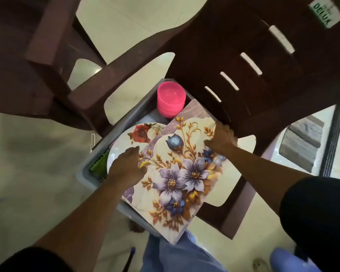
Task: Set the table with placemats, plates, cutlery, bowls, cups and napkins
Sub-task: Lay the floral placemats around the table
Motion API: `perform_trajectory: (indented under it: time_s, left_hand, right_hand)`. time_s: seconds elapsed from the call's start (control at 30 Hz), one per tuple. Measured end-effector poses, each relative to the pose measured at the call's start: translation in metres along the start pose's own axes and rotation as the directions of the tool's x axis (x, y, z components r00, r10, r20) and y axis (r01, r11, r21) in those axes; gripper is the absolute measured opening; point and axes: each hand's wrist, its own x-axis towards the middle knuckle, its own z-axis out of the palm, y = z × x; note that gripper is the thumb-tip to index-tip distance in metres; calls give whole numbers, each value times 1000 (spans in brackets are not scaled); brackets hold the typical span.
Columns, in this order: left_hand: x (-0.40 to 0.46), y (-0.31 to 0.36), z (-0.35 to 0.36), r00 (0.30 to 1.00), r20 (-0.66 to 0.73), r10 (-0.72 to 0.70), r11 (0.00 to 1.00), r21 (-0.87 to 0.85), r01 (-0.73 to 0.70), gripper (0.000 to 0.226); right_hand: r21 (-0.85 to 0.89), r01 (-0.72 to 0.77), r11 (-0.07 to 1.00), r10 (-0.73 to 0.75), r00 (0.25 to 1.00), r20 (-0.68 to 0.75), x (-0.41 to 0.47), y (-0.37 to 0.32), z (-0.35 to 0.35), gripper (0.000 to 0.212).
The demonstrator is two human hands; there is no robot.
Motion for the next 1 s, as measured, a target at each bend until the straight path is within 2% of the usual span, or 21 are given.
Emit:
perform_trajectory:
  time_s: [0.17, 0.33, 0.4, 0.47, 0.53, 0.57, 0.63, 0.73, 0.87, 1.0]
  left_hand:
    - [5, -21, 14, 1000, 19, -12, 999, 51, 11, 77]
    - [11, -32, 27, 1000, 14, 0, 999, 47, -1, 76]
    - [14, -30, 28, 1000, 23, -8, 1000, 19, 7, 76]
    - [18, -27, 27, 999, 38, -29, 1000, -1, 29, 77]
    - [22, -21, 25, 997, 48, -62, 998, -25, 64, 79]
    - [24, -17, 23, 995, 56, -80, 996, -38, 82, 81]
    - [31, -7, 16, 992, 70, -109, 991, -70, 113, 83]
    - [41, 10, 1, 992, 66, -109, 987, -114, 116, 81]
    - [41, 27, -20, 995, 34, -98, 985, -141, 102, 81]
    - [36, 43, -43, 999, 3, -35, 940, -341, 34, 72]
  right_hand:
    - [95, -88, 992, 89, 996, 0, 13, -9, 16, 88]
    - [28, -111, 993, 111, 994, 9, 40, -10, 12, 91]
    - [48, -112, 993, 110, 993, 47, 52, -7, 0, 69]
    - [234, -102, 967, 80, 991, 104, 57, -3, -9, 38]
    - [407, -53, 912, 3, 992, 123, 54, 0, -12, 21]
    - [440, -13, 898, -42, 993, 113, 50, 1, -14, 17]
    - [463, 54, 885, -104, 991, 84, 42, 1, -18, 22]
    - [488, 84, 869, -119, 992, 42, 29, 1, -30, 35]
    - [511, 123, 851, -152, 988, 15, 1, -7, -45, 41]
    - [608, 184, 772, -245, 969, 19, -16, -10, -85, 36]
